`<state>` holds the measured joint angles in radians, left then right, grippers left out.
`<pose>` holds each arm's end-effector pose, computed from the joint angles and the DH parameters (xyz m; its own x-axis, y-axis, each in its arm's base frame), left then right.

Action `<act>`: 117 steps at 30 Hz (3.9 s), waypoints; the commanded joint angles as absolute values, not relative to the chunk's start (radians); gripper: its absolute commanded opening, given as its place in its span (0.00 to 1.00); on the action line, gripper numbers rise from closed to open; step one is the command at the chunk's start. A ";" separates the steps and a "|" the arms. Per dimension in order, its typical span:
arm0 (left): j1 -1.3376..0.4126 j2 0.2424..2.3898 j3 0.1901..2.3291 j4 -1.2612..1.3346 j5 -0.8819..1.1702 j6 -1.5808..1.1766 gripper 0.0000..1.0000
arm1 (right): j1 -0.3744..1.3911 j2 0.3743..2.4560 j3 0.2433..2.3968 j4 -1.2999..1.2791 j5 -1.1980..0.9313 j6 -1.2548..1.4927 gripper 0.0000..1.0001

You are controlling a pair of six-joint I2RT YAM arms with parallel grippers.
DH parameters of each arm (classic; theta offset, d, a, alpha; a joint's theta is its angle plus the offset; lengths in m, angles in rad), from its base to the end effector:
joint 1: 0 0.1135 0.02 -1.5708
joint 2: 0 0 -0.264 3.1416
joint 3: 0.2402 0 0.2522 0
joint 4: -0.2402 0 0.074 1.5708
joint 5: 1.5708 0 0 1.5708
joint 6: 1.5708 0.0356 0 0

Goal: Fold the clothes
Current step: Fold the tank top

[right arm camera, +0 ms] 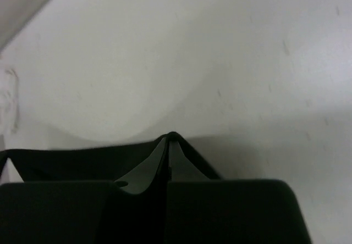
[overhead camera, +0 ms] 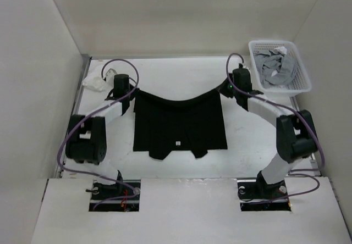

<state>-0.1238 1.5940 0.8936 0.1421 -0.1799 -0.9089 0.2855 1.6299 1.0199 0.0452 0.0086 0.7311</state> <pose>0.3427 -0.0362 0.2077 -0.3001 -0.7447 -0.5961 -0.4326 0.6632 -0.6108 0.3487 0.1020 0.2272 -0.5657 0.5298 -0.6319 0.1385 0.8165 0.5606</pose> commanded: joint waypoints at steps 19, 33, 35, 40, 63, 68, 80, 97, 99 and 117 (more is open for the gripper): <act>-0.085 1.390 0.668 0.417 -0.086 -0.973 0.00 | 0.186 1.597 0.941 0.255 -0.068 0.790 0.00; -0.100 0.927 0.328 0.270 0.043 -0.980 0.00 | 0.145 1.395 0.664 0.319 -0.032 0.816 0.00; -0.099 0.884 0.315 0.249 0.055 -0.980 0.00 | 0.140 1.358 0.620 0.316 -0.025 0.818 0.00; -0.100 0.851 0.266 0.157 0.052 -0.960 0.04 | 0.136 1.368 0.549 0.314 -0.031 0.845 0.01; -0.469 1.445 0.505 0.429 -0.126 -1.064 0.22 | 0.197 1.563 0.719 0.187 -0.014 0.785 0.34; -0.354 1.477 0.414 0.459 -0.060 -1.077 0.22 | 0.237 1.529 0.684 0.169 -0.032 0.785 0.26; -0.011 1.329 0.299 0.460 0.087 -1.058 0.23 | 0.390 1.284 0.488 0.136 -0.037 0.795 0.28; -0.219 1.212 0.377 0.399 -0.002 -0.996 0.25 | 0.403 1.750 0.540 0.641 -0.250 0.974 0.50; -0.222 1.201 0.382 0.397 -0.002 -0.996 0.25 | 0.403 1.778 0.540 0.673 -0.232 0.997 0.46; -0.435 1.244 0.423 0.431 -0.084 -0.974 0.25 | 0.407 0.874 0.340 0.075 0.090 0.885 0.02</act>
